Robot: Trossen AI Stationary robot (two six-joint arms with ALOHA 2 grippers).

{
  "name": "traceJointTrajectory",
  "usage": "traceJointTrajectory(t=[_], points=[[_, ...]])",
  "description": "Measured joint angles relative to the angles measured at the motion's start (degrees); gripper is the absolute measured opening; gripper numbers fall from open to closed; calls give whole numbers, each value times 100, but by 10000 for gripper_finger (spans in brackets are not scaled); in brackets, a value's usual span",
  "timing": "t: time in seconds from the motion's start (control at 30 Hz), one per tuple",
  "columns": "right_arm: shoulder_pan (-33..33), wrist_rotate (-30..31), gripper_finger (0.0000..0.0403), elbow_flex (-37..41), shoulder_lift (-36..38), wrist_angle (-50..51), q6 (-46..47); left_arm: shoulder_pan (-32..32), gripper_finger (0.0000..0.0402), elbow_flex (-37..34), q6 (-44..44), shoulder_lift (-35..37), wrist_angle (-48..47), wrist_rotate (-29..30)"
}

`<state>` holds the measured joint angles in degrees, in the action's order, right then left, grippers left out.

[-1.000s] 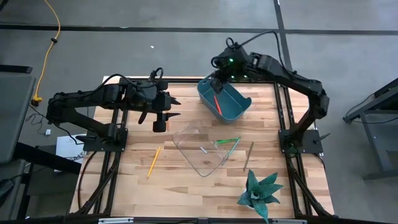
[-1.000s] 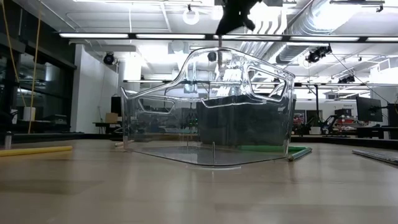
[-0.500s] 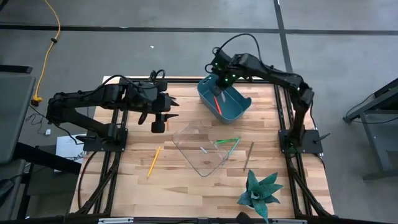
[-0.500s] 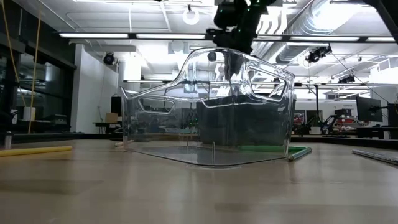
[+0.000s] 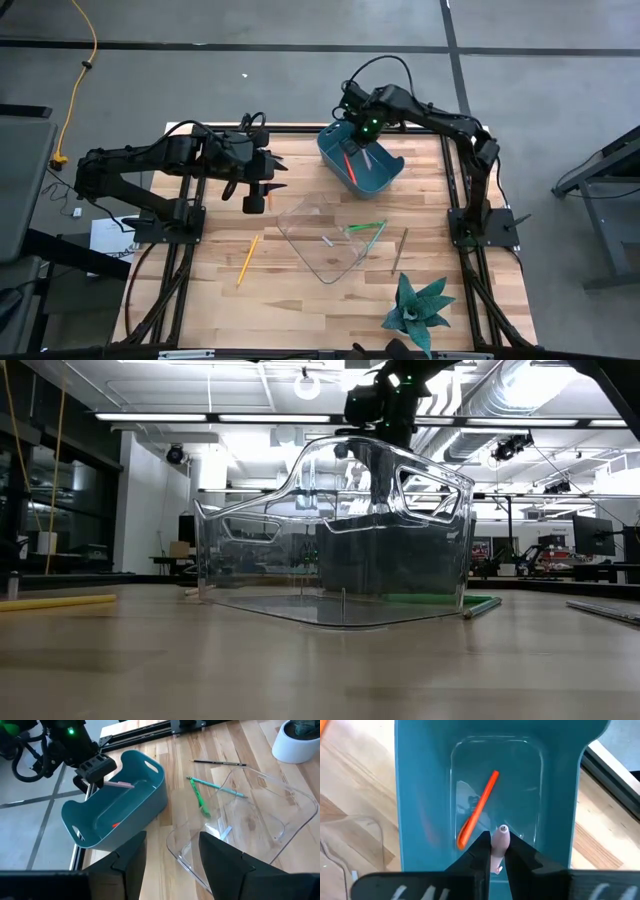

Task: Sort pens & pencils
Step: Put the pink pen into the blue bin, then put the black pen into the blue bin

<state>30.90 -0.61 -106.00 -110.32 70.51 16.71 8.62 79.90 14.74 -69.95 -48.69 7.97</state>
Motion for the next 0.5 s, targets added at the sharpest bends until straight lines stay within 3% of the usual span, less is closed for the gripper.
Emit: traceJointTrajectory(t=[0.23,0.5], points=[[25,-175,32,0,0,-96,39,0,168,0,9,0,0,8],[25,-139,74,0,0,-171,97,0,168,0,158,0,0,28]])
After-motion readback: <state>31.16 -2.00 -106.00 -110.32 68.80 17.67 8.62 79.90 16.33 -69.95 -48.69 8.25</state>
